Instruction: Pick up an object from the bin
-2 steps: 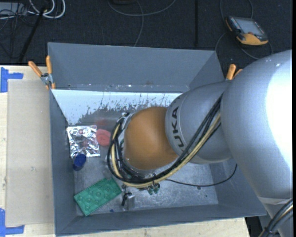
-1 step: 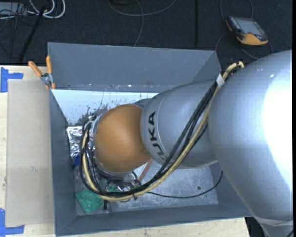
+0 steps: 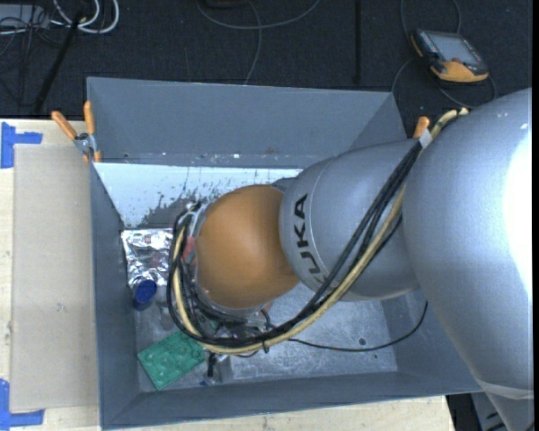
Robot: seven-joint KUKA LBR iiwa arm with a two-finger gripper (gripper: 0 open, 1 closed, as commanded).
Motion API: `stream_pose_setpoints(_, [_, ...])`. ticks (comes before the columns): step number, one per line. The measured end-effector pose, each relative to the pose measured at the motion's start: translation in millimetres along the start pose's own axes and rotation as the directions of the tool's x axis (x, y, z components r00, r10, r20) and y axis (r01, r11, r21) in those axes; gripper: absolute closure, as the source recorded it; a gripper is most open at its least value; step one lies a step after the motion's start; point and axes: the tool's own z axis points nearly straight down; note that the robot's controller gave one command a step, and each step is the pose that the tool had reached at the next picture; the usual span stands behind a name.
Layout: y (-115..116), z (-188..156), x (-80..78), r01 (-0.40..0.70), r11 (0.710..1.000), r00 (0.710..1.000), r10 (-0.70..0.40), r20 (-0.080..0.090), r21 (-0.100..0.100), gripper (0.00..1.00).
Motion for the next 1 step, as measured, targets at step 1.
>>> stream_pose_setpoints(1, [-20.4,39.0,3.3,-0.02,1.0,1.0,0.02,-0.003,-0.001,0.0])
